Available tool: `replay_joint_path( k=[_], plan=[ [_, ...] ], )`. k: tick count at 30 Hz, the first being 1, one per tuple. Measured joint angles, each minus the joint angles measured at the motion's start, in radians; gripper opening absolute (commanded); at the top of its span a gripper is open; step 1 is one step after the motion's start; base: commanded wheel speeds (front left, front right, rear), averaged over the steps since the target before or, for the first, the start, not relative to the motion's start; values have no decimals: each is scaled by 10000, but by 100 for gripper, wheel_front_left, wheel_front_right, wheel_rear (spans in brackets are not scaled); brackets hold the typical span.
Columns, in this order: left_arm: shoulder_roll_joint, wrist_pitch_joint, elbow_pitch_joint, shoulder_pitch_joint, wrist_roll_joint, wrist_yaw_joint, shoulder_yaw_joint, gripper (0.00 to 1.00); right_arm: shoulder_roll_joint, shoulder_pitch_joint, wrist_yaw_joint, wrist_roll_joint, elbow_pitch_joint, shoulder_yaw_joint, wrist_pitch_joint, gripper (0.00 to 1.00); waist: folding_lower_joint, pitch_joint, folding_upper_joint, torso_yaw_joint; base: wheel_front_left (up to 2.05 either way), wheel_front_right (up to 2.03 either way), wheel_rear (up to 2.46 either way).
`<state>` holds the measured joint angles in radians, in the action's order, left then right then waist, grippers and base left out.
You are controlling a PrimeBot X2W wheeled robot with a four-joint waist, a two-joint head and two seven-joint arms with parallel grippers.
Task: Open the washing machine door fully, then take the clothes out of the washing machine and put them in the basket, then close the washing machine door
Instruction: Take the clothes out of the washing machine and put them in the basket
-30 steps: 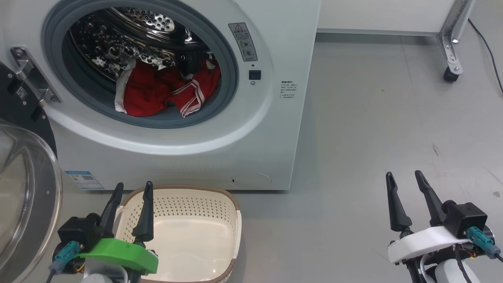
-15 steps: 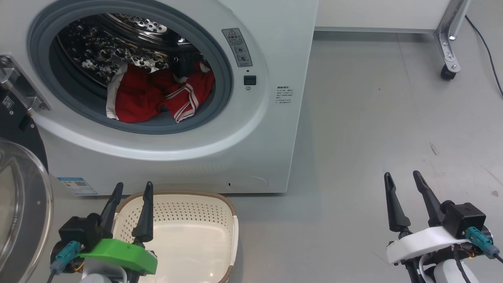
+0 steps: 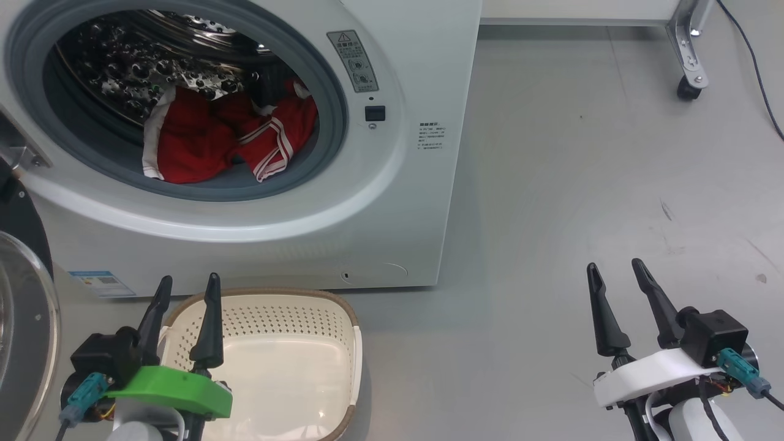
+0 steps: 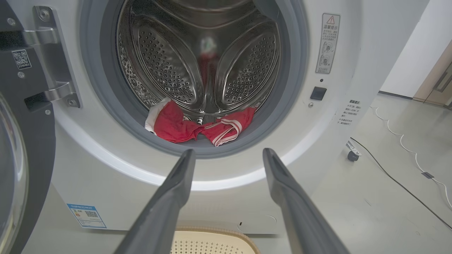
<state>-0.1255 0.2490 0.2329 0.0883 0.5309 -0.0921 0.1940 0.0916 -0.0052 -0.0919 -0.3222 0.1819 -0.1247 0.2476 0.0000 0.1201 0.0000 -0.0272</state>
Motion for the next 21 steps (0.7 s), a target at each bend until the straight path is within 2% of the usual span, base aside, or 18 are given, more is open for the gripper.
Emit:
replay_joint_path(
  k=[15,21],
  plan=[
    [-278,-82,-412,562,-75,222,-188,100,-119,-328,-38,0,-251,-94,2,100,0,1216,0,-566,0,0,0],
    [-456,-332,-426,1174,-190,663,-529,100,-136,-559,-107,0,-311,-299,2,100,0,1724,0,-754,0,0,0]
  ],
)
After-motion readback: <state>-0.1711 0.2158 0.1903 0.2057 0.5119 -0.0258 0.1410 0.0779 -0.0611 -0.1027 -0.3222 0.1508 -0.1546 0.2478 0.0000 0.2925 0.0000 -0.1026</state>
